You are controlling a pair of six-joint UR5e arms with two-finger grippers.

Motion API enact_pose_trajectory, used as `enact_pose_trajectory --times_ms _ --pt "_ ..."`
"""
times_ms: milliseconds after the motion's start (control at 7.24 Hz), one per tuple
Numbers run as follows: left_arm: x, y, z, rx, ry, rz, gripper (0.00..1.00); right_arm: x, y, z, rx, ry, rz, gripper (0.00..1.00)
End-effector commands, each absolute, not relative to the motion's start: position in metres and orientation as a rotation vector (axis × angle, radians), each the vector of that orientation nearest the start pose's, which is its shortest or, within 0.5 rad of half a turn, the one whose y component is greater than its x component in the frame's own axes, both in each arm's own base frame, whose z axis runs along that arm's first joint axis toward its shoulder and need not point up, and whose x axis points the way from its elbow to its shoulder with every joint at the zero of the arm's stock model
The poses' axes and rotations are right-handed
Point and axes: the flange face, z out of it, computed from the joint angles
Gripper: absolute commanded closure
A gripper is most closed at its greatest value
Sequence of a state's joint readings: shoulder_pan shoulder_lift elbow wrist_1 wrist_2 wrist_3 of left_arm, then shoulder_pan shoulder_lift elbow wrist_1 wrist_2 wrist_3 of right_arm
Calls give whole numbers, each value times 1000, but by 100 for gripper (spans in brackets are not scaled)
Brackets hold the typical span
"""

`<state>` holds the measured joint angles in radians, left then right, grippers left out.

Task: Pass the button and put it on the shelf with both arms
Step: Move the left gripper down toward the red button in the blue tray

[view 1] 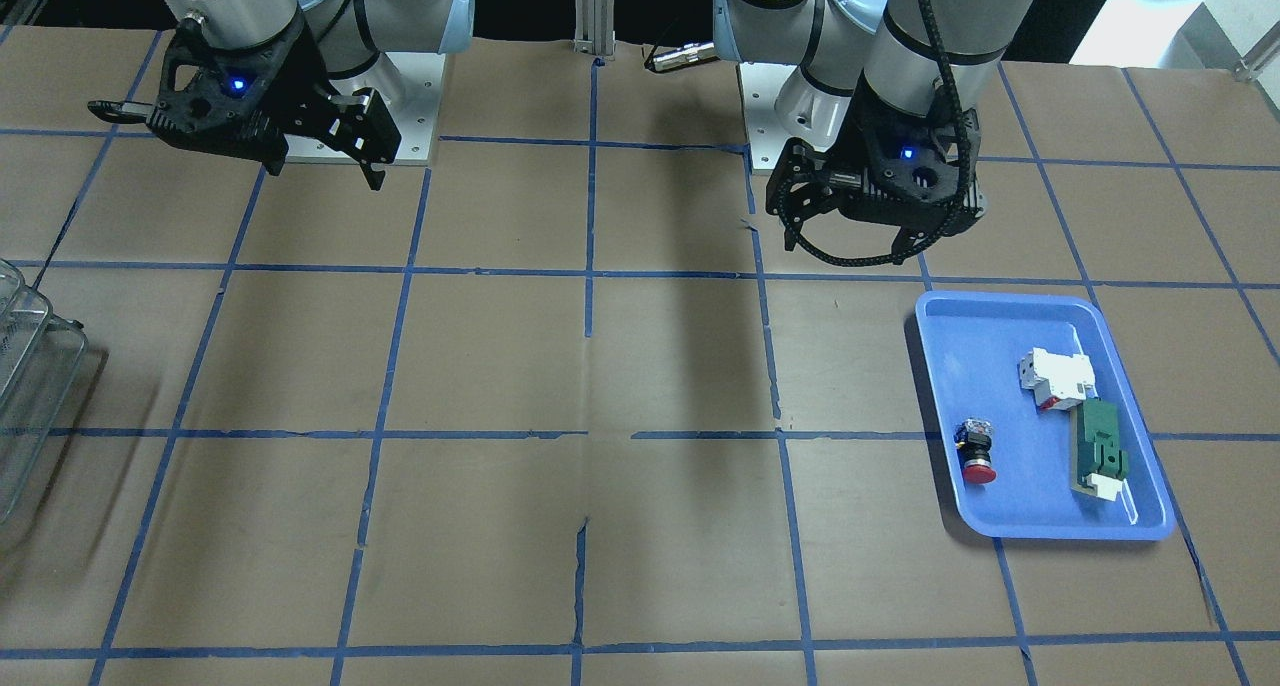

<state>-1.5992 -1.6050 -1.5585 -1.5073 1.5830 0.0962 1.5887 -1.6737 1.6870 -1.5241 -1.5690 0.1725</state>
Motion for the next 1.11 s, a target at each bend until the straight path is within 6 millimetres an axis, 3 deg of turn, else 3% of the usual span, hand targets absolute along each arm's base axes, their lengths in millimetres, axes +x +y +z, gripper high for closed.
enact_pose_trajectory --times_ms 0,138,276,553,691,829,967 --pt "-76 -525 462 201 3124 -19 0 138 -441 474 253 3139 93 0" --pt "-48 -540 455 260 3110 -85 0 137 -440 474 258 3138 93 0" --pt "-28 -548 428 362 3104 -25 0 137 -442 475 258 3134 72 0" --pt "57 -557 356 400 3089 -78 0 137 -442 476 258 3134 72 0" --pt "90 -557 313 451 3079 -74 0 138 -442 476 258 3133 67 0" --pt "105 -559 286 459 3064 -108 0 138 -445 477 258 3130 39 0" --pt "106 -559 262 468 3072 -80 0 139 -444 477 267 3129 34 0"
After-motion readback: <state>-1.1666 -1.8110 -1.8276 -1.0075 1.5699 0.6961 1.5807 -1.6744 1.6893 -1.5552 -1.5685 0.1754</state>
